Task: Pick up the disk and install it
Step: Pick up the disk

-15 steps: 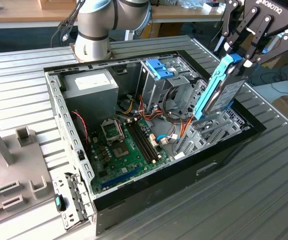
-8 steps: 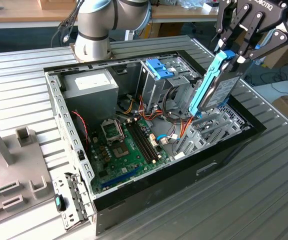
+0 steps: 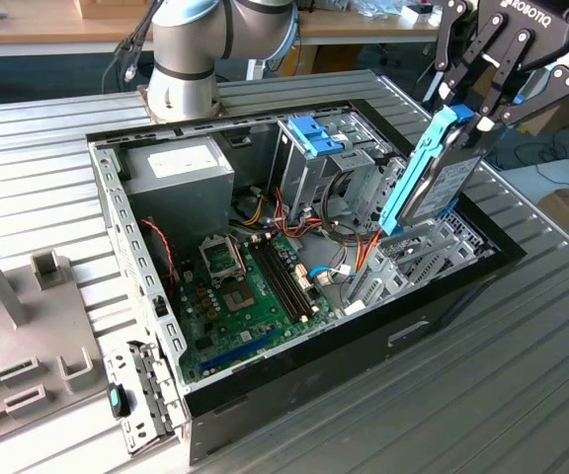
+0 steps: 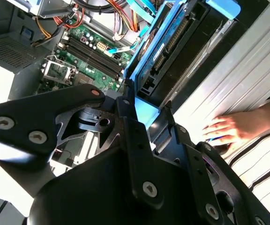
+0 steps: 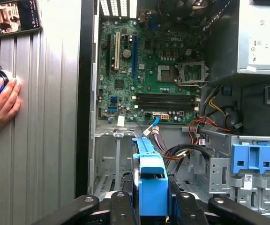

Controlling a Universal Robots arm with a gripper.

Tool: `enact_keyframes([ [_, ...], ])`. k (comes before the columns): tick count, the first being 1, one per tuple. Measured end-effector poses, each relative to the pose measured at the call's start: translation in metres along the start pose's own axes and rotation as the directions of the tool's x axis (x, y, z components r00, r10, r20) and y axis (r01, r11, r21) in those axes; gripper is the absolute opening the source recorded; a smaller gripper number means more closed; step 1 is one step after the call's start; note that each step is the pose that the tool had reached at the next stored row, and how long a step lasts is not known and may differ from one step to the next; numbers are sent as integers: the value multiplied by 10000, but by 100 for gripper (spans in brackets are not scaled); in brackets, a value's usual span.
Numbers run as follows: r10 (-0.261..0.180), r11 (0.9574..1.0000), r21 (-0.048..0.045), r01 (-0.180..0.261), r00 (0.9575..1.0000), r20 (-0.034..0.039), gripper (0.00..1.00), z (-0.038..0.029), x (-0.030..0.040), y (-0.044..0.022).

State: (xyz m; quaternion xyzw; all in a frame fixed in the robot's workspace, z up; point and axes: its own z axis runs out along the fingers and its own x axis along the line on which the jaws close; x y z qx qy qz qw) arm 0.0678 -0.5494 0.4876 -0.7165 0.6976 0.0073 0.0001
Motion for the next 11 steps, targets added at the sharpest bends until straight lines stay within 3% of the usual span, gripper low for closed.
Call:
enact_keyframes([
  [3,0,10000,-1,0,10000,3,36,-17,13,-6],
  [5,1,10000,0,-1,10000,3,36,-18,64,-6],
  [11,1,10000,0,-1,10000,4,36,27,125,-19],
])
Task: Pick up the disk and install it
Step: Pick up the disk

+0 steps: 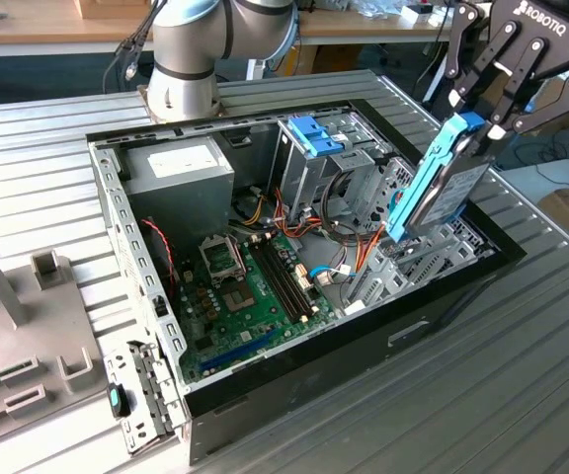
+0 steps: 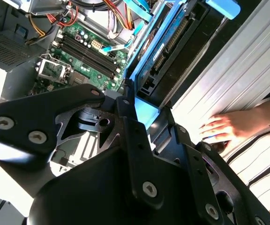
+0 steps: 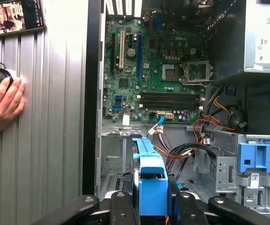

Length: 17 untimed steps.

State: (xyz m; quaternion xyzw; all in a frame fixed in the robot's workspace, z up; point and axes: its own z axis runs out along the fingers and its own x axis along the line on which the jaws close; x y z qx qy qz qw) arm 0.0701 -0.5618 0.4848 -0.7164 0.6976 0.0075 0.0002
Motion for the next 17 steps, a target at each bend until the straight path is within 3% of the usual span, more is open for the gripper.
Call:
enact_keyframes([
  [4,-1,10000,0,1,10000,-2,36,7,23,0],
  [13,0,10000,-1,0,10000,-10,36,157,52,-16],
  [17,0,10000,-1,0,10000,-14,36,172,53,-16],
])
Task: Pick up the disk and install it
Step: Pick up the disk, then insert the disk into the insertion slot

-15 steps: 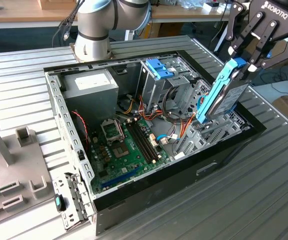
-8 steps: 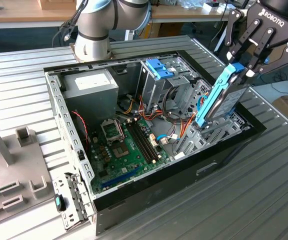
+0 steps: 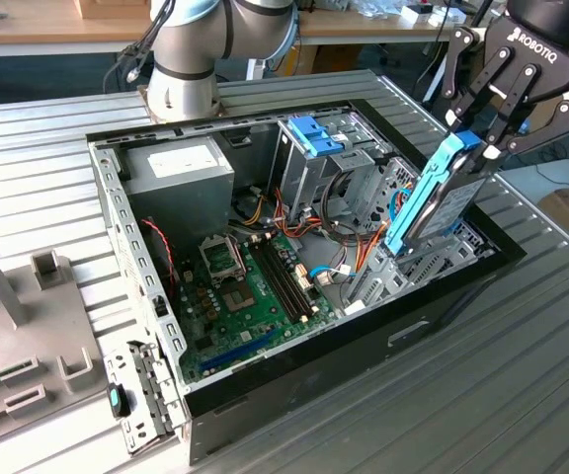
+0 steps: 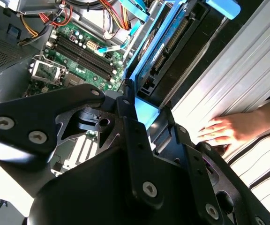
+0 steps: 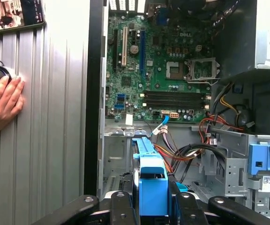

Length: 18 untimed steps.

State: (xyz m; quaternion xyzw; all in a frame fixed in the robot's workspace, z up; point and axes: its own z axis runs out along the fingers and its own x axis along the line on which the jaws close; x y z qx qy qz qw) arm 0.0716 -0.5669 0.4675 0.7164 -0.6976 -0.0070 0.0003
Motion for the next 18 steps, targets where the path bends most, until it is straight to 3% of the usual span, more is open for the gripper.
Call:
enact_keyframes([
  [8,31,10000,0,-31,10000,-12,36,70,17,-2],
  [18,224,9997,1,-224,9997,-13,36,106,-5,-2],
])
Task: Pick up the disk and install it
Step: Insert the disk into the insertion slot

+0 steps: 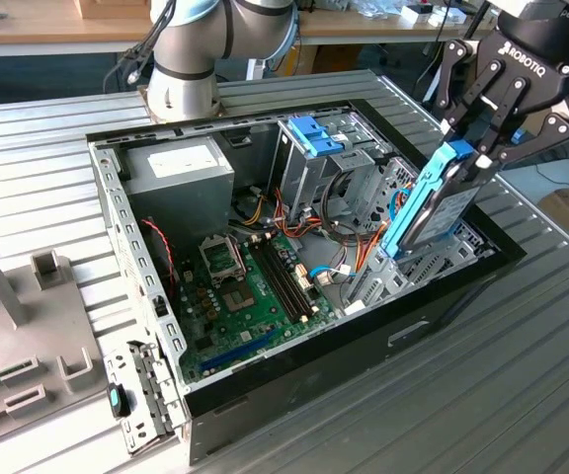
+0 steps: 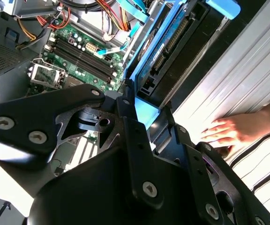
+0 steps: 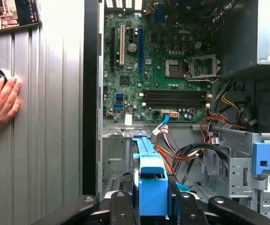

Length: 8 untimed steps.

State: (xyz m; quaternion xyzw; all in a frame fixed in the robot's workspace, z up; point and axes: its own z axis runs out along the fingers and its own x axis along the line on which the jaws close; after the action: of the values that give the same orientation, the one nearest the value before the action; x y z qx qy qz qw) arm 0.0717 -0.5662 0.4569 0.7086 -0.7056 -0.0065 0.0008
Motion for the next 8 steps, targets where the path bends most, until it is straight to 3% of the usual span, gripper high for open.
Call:
enact_keyframes([
  [8,216,9998,2,-216,9998,3,36,163,15,-2],
])
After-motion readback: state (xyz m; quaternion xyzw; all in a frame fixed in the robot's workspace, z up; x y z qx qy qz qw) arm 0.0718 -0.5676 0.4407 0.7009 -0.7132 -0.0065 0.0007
